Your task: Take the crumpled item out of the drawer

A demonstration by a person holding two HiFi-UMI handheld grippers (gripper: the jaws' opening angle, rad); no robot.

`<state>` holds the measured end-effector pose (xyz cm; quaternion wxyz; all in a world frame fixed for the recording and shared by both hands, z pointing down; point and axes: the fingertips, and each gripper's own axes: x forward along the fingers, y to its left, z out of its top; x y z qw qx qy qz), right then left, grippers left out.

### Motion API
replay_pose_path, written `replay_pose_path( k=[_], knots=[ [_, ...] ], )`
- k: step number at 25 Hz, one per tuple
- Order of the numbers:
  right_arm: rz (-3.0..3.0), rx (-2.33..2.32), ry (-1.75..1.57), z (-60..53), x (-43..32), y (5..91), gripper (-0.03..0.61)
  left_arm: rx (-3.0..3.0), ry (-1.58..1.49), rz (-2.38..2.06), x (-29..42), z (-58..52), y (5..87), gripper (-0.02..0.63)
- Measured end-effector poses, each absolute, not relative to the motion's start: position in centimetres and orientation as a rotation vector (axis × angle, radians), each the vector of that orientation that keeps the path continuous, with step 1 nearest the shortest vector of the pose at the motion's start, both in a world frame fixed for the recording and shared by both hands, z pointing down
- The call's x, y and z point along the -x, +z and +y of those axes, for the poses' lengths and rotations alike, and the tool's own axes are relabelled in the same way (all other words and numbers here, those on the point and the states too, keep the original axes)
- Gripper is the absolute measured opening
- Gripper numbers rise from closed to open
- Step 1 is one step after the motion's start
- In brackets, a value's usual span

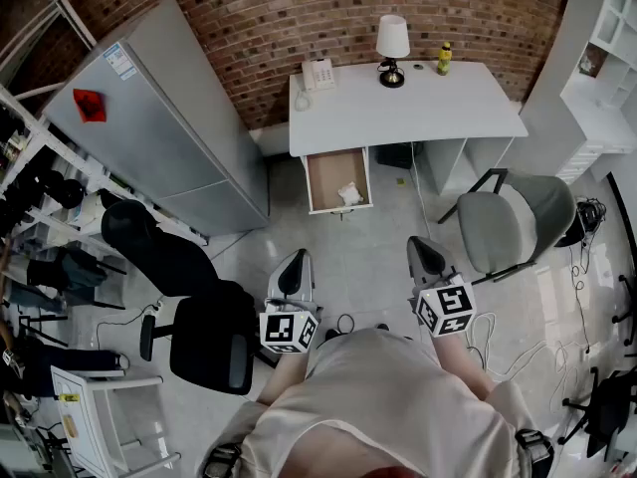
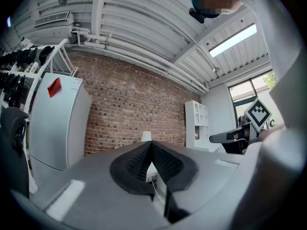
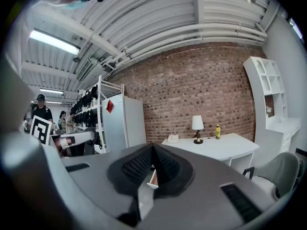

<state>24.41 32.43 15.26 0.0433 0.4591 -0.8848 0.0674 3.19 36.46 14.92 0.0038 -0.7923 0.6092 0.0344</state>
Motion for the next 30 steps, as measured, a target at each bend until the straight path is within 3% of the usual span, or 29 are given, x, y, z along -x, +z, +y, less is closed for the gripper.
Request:
replay_pose_path(
  k=[30],
  knots=[
    [-2.758,-1.268,0.213,29.5,-24.9,15.7,0.008,2.448,0.056,2.024,-4.8,35.2,16.0,0.009]
  ],
)
